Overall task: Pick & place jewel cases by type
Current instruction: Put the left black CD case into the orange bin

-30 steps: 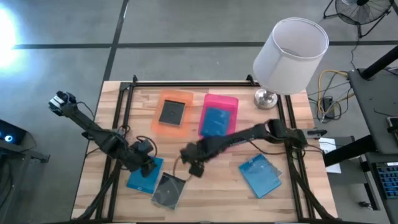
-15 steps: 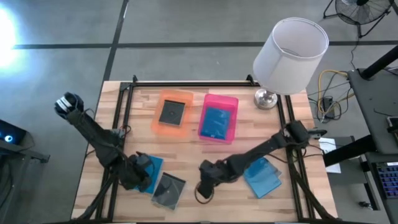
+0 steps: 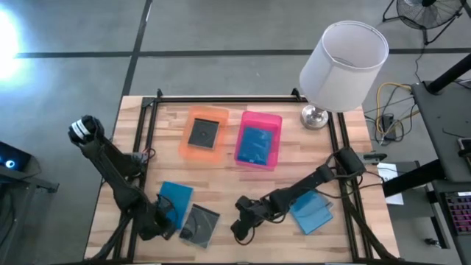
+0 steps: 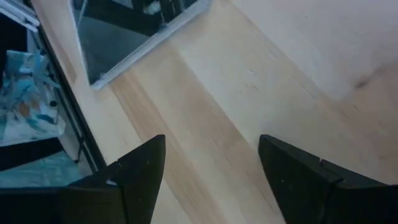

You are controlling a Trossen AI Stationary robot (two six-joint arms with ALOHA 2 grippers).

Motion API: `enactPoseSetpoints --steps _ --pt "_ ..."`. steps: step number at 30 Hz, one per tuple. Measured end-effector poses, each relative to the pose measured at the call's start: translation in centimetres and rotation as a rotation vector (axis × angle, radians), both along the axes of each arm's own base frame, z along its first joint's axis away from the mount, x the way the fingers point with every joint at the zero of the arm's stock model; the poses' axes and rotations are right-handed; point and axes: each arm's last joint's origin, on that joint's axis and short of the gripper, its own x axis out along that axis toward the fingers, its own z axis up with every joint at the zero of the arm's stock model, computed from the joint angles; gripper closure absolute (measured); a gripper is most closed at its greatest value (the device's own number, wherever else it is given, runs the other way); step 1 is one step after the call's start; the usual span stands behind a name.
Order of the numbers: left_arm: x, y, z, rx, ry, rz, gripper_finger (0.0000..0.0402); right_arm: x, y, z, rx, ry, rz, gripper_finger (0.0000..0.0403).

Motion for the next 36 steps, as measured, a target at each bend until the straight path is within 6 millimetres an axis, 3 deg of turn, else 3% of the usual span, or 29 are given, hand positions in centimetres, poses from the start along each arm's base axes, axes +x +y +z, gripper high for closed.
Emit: enactPoseSetpoints --steps 7,15,19,23,26,29,36 --pt "1.5 -2.2 -2.6 0.034 0.042 0.028 0.0284 1.5 0.2 1.0 -0.019 -0.106 0.009 0.0147" --pt "3.0 -4.3 -3.9 0.031 0.030 0.055 0.0284 3.6 -2.7 2.4 -0.190 -0.209 -0.063 0.0148" --pt "3.4 -4.2 -4.2 0.031 0.014 0.075 0.0284 4.7 -4.1 2.0 -0.264 -0.222 -0.083 0.0147" --pt "3.6 -4.2 -4.3 0.044 -0.032 0.114 0.0284 6.2 -4.8 0.6 -0.203 -0.195 -0.025 0.0147" --pt "4.0 -4.1 -4.5 0.067 -0.077 0.152 0.0284 7.2 -4.5 -1.1 -0.094 -0.152 0.037 0.0148" --pt "4.6 -3.9 -4.9 0.094 -0.110 0.178 0.0284 8.2 -3.8 -1.6 0.033 -0.135 0.112 0.0151" --pt "6.2 -2.6 -5.1 0.171 -0.170 0.197 0.0285 8.0 -1.3 0.0 0.084 -0.113 0.272 0.0160"
